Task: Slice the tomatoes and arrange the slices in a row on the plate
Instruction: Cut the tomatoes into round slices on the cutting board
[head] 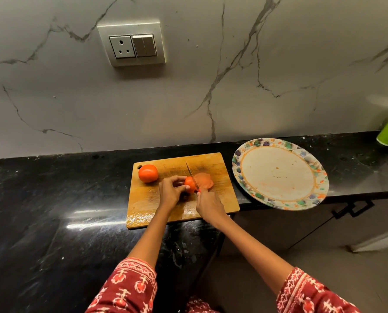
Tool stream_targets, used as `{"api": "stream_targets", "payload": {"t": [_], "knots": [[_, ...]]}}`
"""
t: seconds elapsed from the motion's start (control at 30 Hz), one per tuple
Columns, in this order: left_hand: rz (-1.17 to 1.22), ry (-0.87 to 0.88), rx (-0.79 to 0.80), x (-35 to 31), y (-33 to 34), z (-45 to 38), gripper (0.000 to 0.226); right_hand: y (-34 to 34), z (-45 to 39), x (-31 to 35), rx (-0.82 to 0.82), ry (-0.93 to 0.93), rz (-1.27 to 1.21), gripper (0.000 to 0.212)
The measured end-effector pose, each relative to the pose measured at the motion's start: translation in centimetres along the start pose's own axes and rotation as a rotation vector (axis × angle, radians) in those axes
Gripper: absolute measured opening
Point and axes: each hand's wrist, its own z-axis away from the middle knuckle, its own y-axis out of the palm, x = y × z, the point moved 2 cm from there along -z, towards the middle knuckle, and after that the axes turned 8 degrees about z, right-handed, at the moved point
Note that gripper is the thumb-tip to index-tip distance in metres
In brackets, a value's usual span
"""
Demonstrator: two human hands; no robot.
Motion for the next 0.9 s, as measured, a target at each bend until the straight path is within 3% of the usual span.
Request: {"api": "stream_targets", "payload": {"t": [0.27,0.47,0.9], "knots": [[-0.018,0.051,0.025,1.0,0.5,0.5,0.040,0.3,-0.4,0.4,0.027,0.008,-0.034,0.033],[0.034,-0.001,-0.062,1.2,0.6,0.6,0.035,0.1,-0.3,0.8,0.007,-0.014,0.017,0.032],[0.075,-0.030,-0.092,0.6,0.4,0.7,0.031,0.3,-0.6,1.2,0.007,-0.002,0.054,0.030]]}}
